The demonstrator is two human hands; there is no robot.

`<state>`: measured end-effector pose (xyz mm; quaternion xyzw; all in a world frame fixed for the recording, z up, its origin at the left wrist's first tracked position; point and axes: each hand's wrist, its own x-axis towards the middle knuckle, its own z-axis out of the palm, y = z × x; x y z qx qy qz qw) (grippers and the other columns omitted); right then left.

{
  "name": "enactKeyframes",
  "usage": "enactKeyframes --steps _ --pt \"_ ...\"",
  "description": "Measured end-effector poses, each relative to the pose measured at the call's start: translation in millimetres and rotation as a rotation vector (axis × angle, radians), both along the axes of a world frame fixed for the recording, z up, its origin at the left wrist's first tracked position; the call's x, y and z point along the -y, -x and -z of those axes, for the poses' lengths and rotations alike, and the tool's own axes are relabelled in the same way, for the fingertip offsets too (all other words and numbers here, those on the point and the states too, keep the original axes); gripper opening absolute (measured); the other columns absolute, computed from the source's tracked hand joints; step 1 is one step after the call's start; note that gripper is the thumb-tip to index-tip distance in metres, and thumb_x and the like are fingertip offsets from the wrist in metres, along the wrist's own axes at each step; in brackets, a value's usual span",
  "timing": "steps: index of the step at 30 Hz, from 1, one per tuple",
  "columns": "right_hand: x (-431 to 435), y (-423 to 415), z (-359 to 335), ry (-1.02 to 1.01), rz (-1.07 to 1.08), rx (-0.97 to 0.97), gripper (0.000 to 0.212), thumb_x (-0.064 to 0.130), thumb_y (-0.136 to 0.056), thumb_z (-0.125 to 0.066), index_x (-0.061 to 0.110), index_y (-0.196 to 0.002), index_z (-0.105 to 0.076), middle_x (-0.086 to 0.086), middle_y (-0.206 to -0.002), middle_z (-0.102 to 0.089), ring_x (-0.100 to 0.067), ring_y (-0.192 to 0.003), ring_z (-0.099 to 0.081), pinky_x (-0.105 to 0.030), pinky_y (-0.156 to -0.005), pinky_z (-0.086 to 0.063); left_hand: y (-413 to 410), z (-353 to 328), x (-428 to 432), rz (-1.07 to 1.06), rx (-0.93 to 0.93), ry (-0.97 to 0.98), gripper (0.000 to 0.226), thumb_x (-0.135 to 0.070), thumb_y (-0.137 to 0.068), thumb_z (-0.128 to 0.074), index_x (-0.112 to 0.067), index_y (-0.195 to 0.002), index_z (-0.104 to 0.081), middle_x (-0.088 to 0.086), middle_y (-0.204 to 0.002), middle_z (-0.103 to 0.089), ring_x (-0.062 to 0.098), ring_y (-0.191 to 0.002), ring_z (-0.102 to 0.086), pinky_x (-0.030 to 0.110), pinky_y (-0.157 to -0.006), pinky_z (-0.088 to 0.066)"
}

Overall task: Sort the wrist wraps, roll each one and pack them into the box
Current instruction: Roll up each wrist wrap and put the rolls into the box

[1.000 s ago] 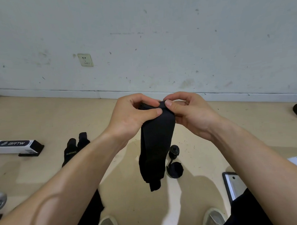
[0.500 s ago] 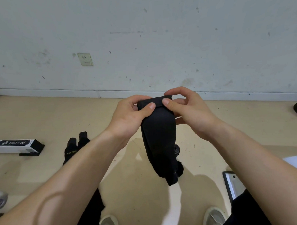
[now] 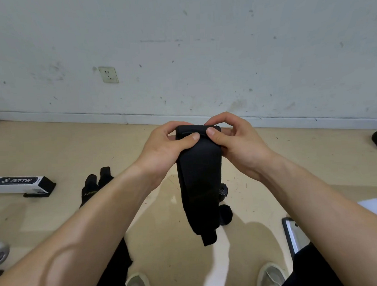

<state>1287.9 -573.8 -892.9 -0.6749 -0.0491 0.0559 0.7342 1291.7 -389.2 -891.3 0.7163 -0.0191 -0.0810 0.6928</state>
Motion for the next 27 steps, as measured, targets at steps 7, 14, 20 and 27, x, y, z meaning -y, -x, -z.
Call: enactKeyframes --steps 7,14,20,27 --pt "1 -2 1 0.022 0.032 0.003 0.017 -0.001 -0.094 -0.067 0.015 -0.097 -0.069 -0.021 -0.095 -0.07 -0.028 -0.082 -0.068 -0.037 -0.077 -0.054 3 1 7 0.01 -0.015 -0.022 0.039 -0.034 -0.079 -0.075 -0.017 -0.115 -0.076 0.007 -0.111 -0.079 0.026 -0.108 -0.074 0.051 -0.105 -0.054" --pt "0 0 0 -0.078 0.004 -0.138 0.021 0.001 -0.095 -0.065 0.011 -0.113 -0.064 -0.017 -0.101 -0.071 -0.029 -0.087 -0.07 -0.039 -0.082 -0.056 1 5 5 -0.05 -0.011 -0.007 0.019 -0.023 -0.097 -0.073 -0.014 -0.113 -0.077 0.01 -0.111 -0.078 0.028 -0.108 -0.074 0.051 -0.105 -0.054" --pt "-6 -1 5 0.119 -0.016 -0.184 0.024 0.037 -0.104 -0.05 0.022 -0.112 -0.068 -0.001 -0.111 -0.076 -0.02 -0.098 -0.071 -0.039 -0.086 -0.055 0 1 3 -0.106 -0.053 0.062 0.02 -0.012 -0.095 -0.073 -0.016 -0.114 -0.073 0.013 -0.109 -0.077 0.031 -0.103 -0.075 0.045 -0.1 -0.058" --pt "-33 3 14 -0.094 0.068 -0.216 0.037 0.044 -0.104 -0.047 0.018 -0.128 -0.055 -0.005 -0.118 -0.072 -0.016 -0.107 -0.071 -0.031 -0.09 -0.052 5 4 16 -0.18 -0.045 0.073 0.022 -0.007 -0.101 -0.064 -0.027 -0.111 -0.066 0.01 -0.12 -0.071 0.028 -0.112 -0.07 0.046 -0.104 -0.055"
